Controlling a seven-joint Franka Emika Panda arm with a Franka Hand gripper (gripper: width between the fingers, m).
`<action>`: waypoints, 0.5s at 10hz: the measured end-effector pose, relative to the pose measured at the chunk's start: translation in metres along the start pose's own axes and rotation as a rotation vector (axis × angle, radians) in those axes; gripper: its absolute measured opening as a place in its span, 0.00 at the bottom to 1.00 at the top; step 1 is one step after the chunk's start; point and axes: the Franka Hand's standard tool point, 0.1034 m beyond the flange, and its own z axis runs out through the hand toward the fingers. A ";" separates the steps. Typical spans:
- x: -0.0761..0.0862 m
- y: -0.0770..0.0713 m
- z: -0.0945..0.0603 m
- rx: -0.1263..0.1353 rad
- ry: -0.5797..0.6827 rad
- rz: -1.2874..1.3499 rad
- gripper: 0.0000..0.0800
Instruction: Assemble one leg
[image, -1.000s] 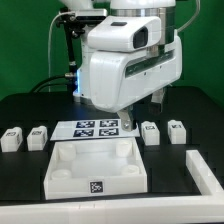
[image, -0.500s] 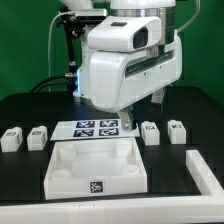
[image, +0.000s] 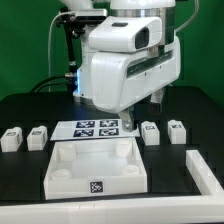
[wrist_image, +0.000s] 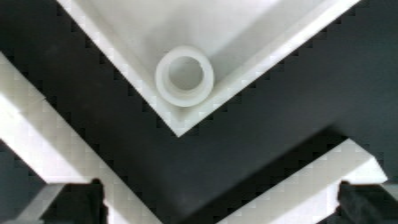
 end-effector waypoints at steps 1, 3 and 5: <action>-0.018 -0.020 0.004 -0.003 -0.001 -0.152 0.81; -0.063 -0.052 0.019 0.007 -0.007 -0.417 0.81; -0.101 -0.065 0.042 0.020 0.001 -0.683 0.81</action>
Offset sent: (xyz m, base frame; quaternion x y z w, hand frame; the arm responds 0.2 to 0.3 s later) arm -0.0680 -0.0385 -0.0265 0.0057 0.0313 -0.3191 0.9472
